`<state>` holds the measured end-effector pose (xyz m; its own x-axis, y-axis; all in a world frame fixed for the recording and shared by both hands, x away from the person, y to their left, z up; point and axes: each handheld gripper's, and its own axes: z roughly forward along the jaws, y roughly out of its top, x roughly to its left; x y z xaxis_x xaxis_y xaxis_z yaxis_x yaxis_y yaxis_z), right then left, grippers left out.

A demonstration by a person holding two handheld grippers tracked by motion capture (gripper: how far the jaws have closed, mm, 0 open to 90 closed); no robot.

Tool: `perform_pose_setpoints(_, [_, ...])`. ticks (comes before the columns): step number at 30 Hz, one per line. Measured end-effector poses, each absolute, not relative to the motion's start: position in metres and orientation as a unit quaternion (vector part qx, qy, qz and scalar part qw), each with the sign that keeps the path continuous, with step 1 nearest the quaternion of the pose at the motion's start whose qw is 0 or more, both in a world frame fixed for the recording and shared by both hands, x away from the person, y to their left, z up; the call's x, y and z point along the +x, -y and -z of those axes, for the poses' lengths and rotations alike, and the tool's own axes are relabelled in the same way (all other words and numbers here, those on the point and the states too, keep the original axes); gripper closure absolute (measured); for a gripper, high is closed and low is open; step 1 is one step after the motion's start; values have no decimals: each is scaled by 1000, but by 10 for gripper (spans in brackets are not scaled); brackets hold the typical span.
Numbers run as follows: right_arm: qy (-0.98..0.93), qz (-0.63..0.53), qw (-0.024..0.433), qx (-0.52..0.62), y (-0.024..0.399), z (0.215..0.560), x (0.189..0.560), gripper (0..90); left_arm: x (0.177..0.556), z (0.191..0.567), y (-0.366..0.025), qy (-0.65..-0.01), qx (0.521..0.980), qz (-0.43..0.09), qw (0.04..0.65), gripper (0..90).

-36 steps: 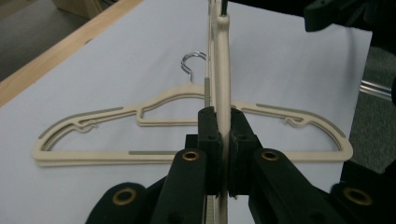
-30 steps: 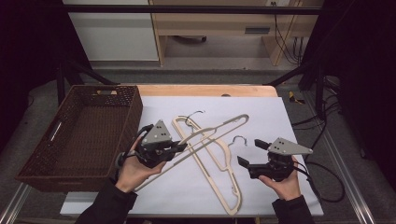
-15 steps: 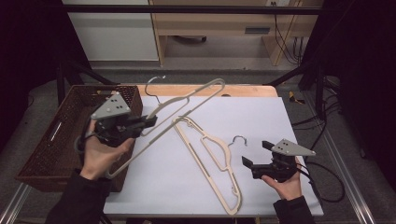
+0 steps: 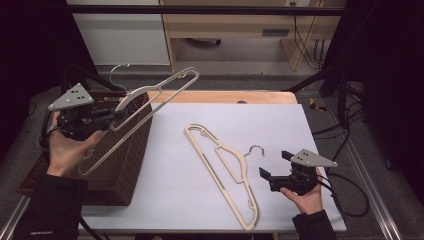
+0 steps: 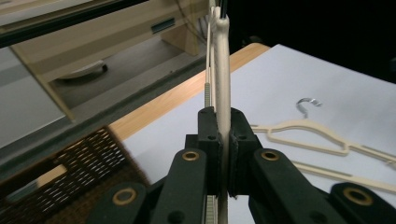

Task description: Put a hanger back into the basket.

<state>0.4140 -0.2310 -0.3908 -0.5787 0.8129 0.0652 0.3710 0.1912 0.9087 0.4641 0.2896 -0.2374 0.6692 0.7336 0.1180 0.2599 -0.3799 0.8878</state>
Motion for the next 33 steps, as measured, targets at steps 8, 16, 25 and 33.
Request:
perform_pose_setpoints(8, [-743,-489,224,400,229,393,415,40,481,255,-338,-341,786,-276,436,861])
perform_pose_setpoints(16, [-743,-488,222,401,229,393,415,41,490,277,-381,-389,773,-275,419,861])
perform_pose_setpoints(25, [-744,-487,223,400,229,393,416,42,493,300,-410,-415,777,-263,393,860])
perform_pose_setpoints(33, [-746,-485,222,399,229,393,416,43,492,314,-417,-425,788,-243,374,860])
